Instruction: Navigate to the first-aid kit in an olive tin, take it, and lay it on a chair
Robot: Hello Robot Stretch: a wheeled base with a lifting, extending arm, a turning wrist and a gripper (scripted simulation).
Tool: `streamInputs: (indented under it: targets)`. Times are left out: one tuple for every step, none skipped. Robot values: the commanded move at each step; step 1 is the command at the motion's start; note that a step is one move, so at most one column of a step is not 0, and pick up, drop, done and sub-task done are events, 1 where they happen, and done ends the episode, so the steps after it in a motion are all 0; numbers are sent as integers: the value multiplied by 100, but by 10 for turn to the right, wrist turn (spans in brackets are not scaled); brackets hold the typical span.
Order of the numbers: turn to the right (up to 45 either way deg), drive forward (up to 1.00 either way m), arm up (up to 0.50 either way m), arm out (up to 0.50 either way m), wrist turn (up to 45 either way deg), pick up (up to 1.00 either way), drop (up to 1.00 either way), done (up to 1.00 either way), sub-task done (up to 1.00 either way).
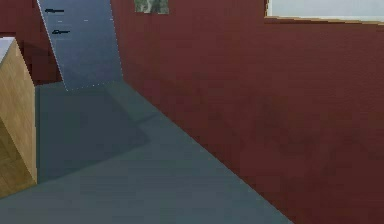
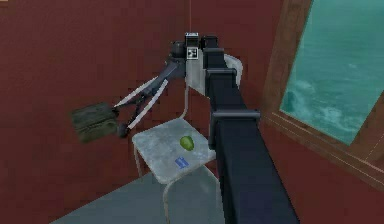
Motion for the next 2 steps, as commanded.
streamInputs:
  targets:
    - [0, 0, 0, 0, -30, 0, 0, 0, 0]
    - [0, 0, 0, -44, 0, 0, 0, 0, 0]
